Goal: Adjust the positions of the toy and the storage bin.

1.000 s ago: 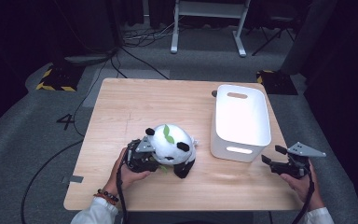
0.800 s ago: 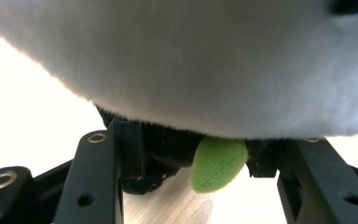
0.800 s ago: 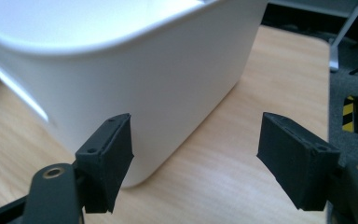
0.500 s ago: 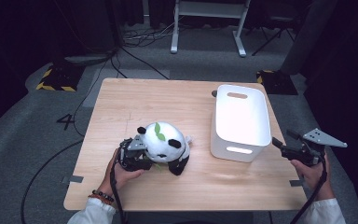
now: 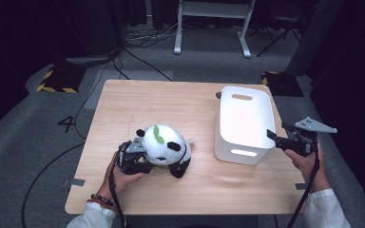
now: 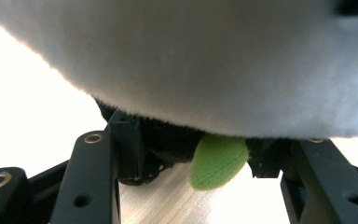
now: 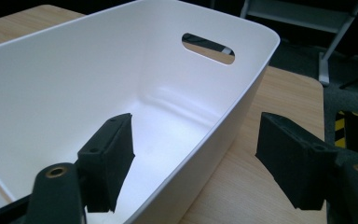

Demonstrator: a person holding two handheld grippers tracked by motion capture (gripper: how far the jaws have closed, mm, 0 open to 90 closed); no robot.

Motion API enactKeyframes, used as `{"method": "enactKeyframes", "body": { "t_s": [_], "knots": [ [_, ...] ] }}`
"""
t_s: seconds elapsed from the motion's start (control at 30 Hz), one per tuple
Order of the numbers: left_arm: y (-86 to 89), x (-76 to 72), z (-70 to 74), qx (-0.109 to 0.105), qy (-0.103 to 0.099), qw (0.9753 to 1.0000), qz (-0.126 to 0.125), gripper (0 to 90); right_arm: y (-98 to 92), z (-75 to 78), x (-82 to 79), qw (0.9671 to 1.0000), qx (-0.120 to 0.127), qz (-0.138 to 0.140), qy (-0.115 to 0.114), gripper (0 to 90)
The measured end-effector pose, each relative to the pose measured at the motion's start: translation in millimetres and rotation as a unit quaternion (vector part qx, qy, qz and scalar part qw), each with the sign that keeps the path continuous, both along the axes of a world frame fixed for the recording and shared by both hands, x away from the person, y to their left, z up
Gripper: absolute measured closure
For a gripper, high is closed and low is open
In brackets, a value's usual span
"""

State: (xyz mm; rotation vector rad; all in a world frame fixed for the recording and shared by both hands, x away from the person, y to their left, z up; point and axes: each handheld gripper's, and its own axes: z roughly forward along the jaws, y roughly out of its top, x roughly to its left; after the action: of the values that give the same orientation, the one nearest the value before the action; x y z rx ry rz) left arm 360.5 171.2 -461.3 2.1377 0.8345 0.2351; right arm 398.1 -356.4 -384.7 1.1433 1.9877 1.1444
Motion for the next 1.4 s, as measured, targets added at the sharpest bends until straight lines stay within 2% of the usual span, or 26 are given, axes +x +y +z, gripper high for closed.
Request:
{"method": "enactKeyframes", "body": {
  "t_s": [0.27, 0.47, 0.57, 0.87, 0.93, 1.2, 1.4],
  "knots": [
    [0.1, 0.1, -1.0, -0.001, -0.003, 1.0000, 0.000, 47.3, 10.5, -10.9, 14.8, 0.9992, 0.016, 0.008, 0.036, 28.6],
    [0.1, 0.3, -1.6, -0.003, -0.002, 1.0000, -0.001, 47.0, 15.1, -13.1, 16.1, 0.9988, 0.024, 0.017, 0.040, 26.3],
    [-0.1, 0.6, -2.2, -0.007, 0.003, 1.0000, -0.002, 46.8, 20.9, -15.9, 17.5, 0.9986, 0.010, 0.024, 0.046, 28.0],
    [0.7, 0.3, -2.6, -0.007, 0.003, 1.0000, -0.002, 46.6, 33.5, -17.9, 24.8, 0.9979, 0.012, 0.036, 0.052, 31.7],
    [0.7, 0.5, -2.6, -0.007, 0.002, 1.0000, -0.003, 46.5, 39.1, -16.9, 25.4, 0.9978, 0.002, 0.040, 0.052, 33.8],
    [1.1, 0.6, -2.5, -0.005, 0.002, 1.0000, -0.004, 46.5, 58.6, -17.1, 24.0, 0.9964, 0.009, 0.060, 0.059, 35.4],
    [3.1, 0.7, -2.5, -0.004, 0.006, 1.0000, -0.005, 46.4, 75.4, -17.1, 19.9, 0.9955, 0.003, 0.075, 0.057, 35.1]
  ]
}}
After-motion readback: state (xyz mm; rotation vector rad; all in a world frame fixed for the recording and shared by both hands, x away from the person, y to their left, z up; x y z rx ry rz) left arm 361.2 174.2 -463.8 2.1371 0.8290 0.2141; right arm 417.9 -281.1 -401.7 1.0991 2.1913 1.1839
